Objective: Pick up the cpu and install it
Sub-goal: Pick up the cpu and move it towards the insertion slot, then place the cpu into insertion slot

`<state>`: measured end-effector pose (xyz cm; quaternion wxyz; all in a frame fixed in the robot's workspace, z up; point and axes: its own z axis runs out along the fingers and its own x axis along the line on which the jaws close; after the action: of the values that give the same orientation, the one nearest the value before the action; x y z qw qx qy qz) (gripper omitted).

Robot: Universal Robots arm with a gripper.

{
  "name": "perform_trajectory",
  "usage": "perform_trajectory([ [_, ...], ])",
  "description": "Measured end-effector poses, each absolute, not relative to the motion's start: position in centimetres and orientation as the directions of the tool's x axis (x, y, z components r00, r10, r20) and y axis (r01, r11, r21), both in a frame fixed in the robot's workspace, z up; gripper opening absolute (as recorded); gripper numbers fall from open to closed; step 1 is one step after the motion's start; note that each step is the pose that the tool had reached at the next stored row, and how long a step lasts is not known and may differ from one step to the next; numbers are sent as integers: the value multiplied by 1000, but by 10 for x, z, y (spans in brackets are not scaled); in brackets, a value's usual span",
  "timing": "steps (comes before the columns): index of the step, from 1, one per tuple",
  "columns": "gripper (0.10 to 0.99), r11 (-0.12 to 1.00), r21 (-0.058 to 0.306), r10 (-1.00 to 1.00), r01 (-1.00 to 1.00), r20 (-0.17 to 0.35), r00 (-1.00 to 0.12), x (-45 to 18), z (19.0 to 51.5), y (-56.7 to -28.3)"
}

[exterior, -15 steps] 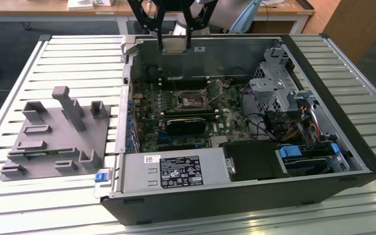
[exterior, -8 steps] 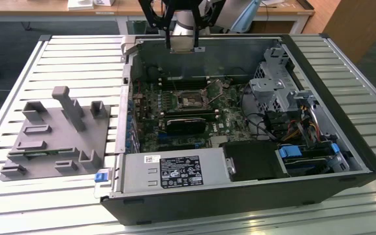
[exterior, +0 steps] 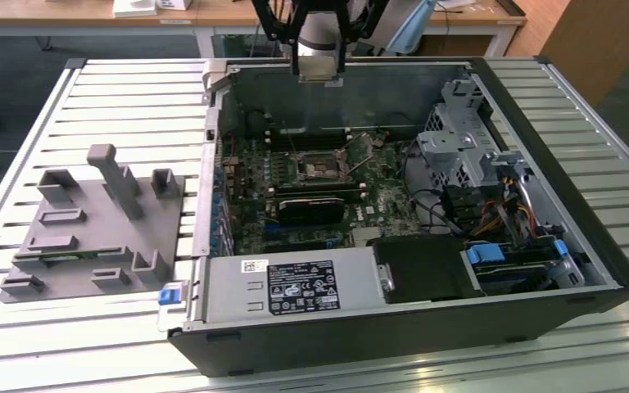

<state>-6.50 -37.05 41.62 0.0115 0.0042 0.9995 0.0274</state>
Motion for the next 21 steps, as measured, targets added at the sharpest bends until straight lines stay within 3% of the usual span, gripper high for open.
perform_trajectory([
  [21,545,998,61,10,8,-27,-1000,-39,416,-355],
])
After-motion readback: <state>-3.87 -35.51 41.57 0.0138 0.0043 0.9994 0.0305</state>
